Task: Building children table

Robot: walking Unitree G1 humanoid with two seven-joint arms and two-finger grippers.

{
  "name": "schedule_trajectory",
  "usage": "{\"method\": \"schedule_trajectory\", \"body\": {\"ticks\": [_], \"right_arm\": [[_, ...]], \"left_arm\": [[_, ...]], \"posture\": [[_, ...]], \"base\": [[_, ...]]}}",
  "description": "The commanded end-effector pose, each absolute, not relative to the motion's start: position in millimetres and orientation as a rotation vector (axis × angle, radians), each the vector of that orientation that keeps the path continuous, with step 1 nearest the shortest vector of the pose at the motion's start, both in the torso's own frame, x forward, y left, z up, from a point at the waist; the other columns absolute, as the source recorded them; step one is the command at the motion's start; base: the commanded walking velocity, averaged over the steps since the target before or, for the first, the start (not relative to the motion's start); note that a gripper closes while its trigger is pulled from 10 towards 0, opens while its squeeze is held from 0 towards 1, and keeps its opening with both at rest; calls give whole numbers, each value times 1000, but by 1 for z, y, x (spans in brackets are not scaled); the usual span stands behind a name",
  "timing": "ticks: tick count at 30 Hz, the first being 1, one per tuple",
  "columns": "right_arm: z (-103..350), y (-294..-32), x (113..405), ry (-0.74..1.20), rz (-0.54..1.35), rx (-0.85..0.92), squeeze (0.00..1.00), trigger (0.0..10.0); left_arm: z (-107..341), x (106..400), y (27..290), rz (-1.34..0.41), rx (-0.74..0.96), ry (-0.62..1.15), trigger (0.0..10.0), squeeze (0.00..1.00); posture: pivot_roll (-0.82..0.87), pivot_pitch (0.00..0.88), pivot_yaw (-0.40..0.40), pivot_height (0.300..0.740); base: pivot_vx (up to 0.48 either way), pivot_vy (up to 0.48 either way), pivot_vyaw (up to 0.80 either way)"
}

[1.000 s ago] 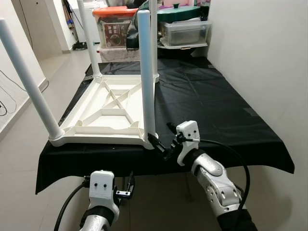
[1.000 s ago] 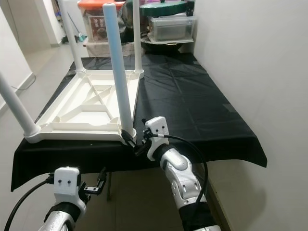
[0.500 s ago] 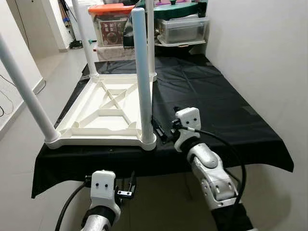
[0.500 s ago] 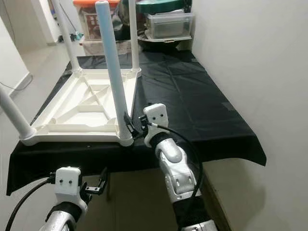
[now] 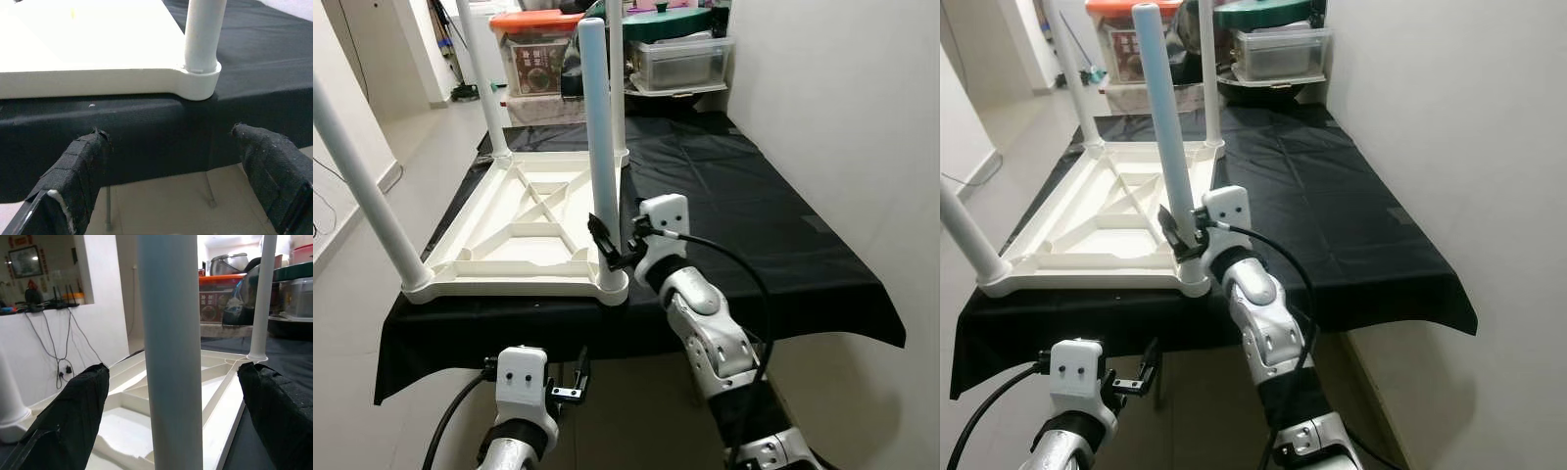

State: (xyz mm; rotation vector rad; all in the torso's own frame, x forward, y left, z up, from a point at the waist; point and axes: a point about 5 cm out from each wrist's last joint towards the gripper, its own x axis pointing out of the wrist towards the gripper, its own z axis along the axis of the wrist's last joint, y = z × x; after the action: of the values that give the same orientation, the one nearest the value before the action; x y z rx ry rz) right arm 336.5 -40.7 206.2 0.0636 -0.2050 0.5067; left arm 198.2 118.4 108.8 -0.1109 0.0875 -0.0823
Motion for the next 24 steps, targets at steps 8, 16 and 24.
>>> {"method": "schedule_trajectory", "body": {"ticks": [8, 16, 24], "right_arm": [[210, -21, 349, -165, 501, 52, 0, 10000], [211, -6, 357, -122, 487, 46, 0, 10000], [223, 11, 367, -98, 451, 31, 0, 10000]], "left_arm": [[109, 195, 116, -74, -121, 102, 10000, 0], [110, 193, 115, -76, -125, 102, 10000, 0], [111, 192, 112, -78, -127, 99, 10000, 0]], "posture": [[85, 43, -17, 740], [89, 49, -25, 740], [89, 51, -31, 740]], "base": [[0, 0, 0], [0, 0, 0], [0, 0, 0]]}}
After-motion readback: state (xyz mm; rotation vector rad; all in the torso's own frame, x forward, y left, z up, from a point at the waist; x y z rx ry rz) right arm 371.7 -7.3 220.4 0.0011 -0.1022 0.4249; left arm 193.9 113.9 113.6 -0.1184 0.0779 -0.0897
